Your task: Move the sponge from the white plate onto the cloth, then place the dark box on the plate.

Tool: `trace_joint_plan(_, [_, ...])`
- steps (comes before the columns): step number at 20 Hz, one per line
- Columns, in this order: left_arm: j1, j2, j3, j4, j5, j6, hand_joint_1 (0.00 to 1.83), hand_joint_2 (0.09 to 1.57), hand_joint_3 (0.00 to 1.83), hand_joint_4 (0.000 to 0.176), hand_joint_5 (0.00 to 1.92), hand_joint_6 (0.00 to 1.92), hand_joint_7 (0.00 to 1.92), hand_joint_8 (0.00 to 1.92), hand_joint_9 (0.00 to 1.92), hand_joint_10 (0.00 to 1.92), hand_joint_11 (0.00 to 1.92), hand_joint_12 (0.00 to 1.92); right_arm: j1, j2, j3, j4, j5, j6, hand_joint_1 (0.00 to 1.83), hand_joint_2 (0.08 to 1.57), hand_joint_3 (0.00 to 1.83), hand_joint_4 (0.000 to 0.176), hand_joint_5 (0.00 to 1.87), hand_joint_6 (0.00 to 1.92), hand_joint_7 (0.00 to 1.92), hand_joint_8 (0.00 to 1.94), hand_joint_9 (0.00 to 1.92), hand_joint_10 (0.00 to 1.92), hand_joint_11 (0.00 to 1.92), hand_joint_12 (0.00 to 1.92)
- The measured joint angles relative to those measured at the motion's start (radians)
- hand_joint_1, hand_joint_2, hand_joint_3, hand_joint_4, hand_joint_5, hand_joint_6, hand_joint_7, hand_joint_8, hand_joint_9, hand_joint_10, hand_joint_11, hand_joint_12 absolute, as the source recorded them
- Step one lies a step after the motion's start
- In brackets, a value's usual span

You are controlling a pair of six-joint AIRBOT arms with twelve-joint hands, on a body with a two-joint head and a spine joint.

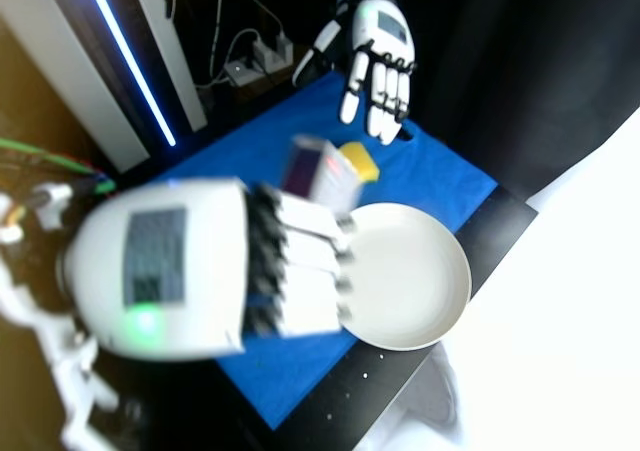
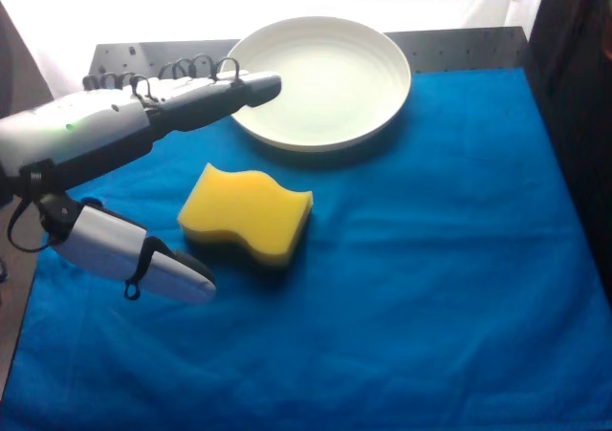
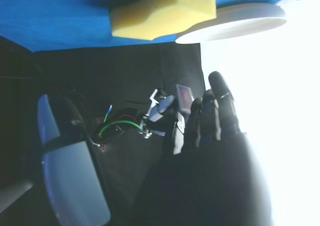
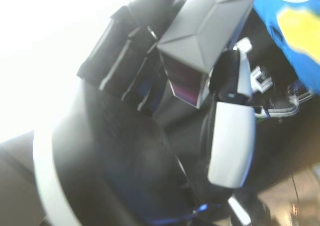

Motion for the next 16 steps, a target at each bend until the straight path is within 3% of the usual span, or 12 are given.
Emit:
trace_joint_plan(1, [0.0, 0.0, 0.0, 0.003, -0.003, 0.0, 0.81, 0.74, 0.0, 0.176, 0.0, 0.0, 0.0, 0.0, 0.03, 0.0, 0.0, 0.6, 0.0, -0.05, 0.045, -0.005, -0.029, 0.008, 1.37, 1.04, 0.0, 0.0, 0.97, 0.97, 1.19, 0.59, 1.15, 0.84, 1.0, 1.08])
trace_joint_plan(4, [0.0, 0.0, 0.006, -0.003, -0.002, 0.002, 0.8, 0.74, 0.0, 0.176, 0.0, 0.0, 0.0, 0.0, 0.04, 0.0, 0.0, 0.61, -0.008, -0.127, 0.095, -0.047, -0.108, 0.01, 1.4, 1.04, 0.0, 0.0, 0.95, 1.01, 1.19, 0.57, 1.15, 0.85, 1.01, 1.04])
trace_joint_plan(7, [-0.013, -0.008, 0.013, -0.001, -0.013, 0.003, 0.8, 0.74, 0.0, 0.176, 0.0, 0.0, 0.0, 0.0, 0.04, 0.0, 0.0, 0.61, -0.008, -0.163, 0.109, -0.051, -0.145, 0.011, 1.4, 1.04, 0.0, 0.0, 0.95, 1.01, 1.18, 0.58, 1.15, 0.85, 1.01, 1.04])
trace_joint_plan(11, [-0.023, -0.027, 0.013, 0.002, -0.024, 0.003, 0.8, 0.74, 0.0, 0.176, 0.0, 0.0, 0.0, 0.0, 0.04, 0.0, 0.0, 0.61, -0.008, -0.229, 0.121, -0.144, -0.237, 0.011, 1.4, 1.04, 0.0, 0.0, 0.95, 1.01, 1.18, 0.58, 1.15, 0.85, 1.01, 1.04])
trace_joint_plan(16, [-0.023, -0.037, 0.027, -0.006, -0.027, 0.003, 0.8, 0.74, 0.0, 0.176, 0.0, 0.0, 0.0, 0.0, 0.04, 0.0, 0.0, 0.61, -0.027, -0.293, 0.125, -0.191, -0.267, 0.014, 1.4, 1.04, 0.0, 0.0, 0.95, 1.01, 1.18, 0.58, 1.15, 0.85, 1.01, 1.03])
